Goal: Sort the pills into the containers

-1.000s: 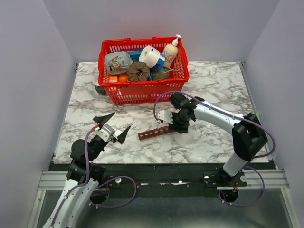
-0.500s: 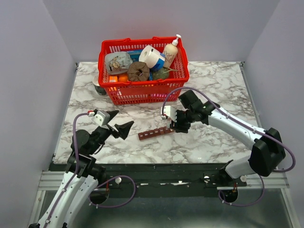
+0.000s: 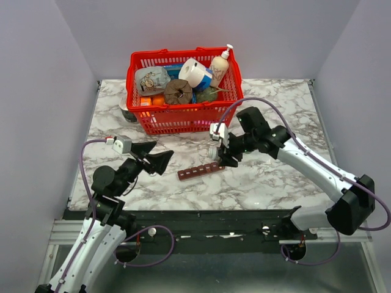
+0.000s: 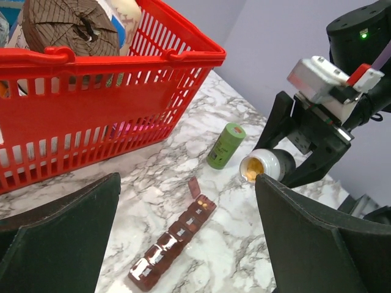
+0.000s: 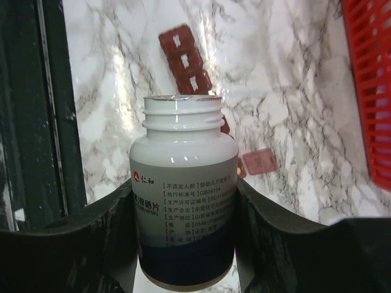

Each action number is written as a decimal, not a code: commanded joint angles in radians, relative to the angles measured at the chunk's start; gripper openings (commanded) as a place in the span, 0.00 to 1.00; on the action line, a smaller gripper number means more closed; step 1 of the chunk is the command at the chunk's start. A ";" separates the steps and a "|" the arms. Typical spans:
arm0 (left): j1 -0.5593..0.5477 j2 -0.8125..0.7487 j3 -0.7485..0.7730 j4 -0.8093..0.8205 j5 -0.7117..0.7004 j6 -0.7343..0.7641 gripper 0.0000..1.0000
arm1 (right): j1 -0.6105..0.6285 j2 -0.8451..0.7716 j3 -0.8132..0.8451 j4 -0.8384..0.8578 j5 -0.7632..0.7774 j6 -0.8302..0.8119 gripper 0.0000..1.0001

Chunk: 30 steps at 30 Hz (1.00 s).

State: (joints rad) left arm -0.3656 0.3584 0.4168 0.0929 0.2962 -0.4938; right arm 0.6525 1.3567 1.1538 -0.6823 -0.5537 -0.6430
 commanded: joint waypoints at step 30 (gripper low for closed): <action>0.152 0.385 0.171 -0.335 -0.183 -0.114 0.99 | -0.027 -0.468 -0.107 1.044 -0.085 0.835 0.01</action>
State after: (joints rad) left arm -0.2920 0.6418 0.5648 -0.1761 0.0261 -0.5640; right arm 0.6346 0.9451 1.1309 0.2169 -0.6926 0.0814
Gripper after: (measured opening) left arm 0.988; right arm 0.605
